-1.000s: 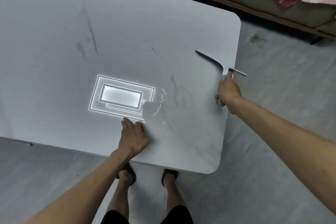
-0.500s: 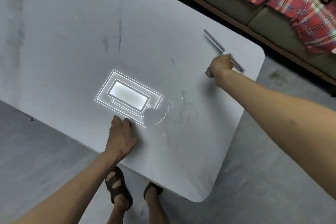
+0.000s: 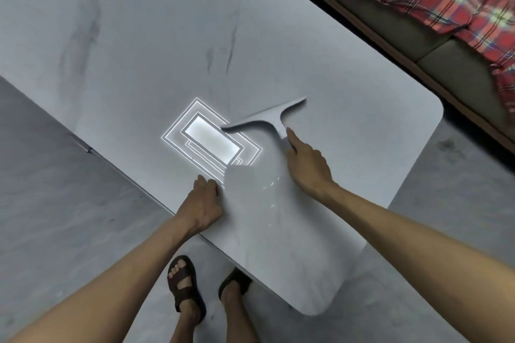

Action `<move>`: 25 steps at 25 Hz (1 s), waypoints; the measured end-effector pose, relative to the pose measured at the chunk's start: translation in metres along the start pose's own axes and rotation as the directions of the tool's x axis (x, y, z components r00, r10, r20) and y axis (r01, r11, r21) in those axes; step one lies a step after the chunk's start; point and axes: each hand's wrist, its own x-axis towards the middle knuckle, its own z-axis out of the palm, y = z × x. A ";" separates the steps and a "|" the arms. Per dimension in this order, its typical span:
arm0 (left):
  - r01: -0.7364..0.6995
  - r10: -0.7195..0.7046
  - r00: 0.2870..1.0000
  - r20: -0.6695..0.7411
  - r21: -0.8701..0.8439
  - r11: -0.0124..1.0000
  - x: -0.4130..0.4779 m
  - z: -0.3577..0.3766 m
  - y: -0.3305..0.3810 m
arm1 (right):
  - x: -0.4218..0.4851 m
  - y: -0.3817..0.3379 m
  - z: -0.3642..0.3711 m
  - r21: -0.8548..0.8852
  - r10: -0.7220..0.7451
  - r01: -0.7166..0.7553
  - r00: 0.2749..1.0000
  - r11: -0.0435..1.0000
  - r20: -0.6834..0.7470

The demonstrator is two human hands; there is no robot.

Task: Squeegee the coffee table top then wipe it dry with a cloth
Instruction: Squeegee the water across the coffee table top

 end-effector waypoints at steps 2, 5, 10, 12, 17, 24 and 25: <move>0.004 -0.004 0.999 0.052 -0.002 1.000 -0.012 0.005 0.002 | -0.027 0.036 -0.010 -0.035 0.021 -0.020 0.999 0.999 0.026; 0.016 -0.009 0.991 0.133 -0.052 0.999 -0.029 0.013 0.003 | -0.063 0.076 -0.024 -0.094 0.062 -0.056 0.996 0.994 0.061; 0.066 -0.045 0.982 0.181 -0.111 0.992 -0.069 0.007 0.011 | -0.103 0.094 -0.050 0.095 0.115 -0.115 0.993 0.989 0.002; 0.052 -0.026 0.987 0.157 -0.163 0.985 -0.083 0.000 0.015 | -0.121 0.090 -0.056 0.096 0.054 -0.053 0.998 0.994 -0.010; 0.031 -0.014 0.998 0.065 -0.262 0.965 -0.128 -0.021 0.017 | -0.157 0.067 -0.048 0.012 -0.065 0.065 0.998 0.998 0.023; 0.094 -0.149 0.982 -0.117 -0.381 0.920 -0.202 -0.010 -0.029 | -0.157 0.002 0.024 -0.375 -0.459 0.604 0.789 0.704 0.409; 0.125 -0.202 0.967 -0.155 -0.403 0.907 -0.208 -0.004 -0.041 | -0.150 -0.010 0.036 -0.400 -0.493 0.654 0.752 0.642 0.437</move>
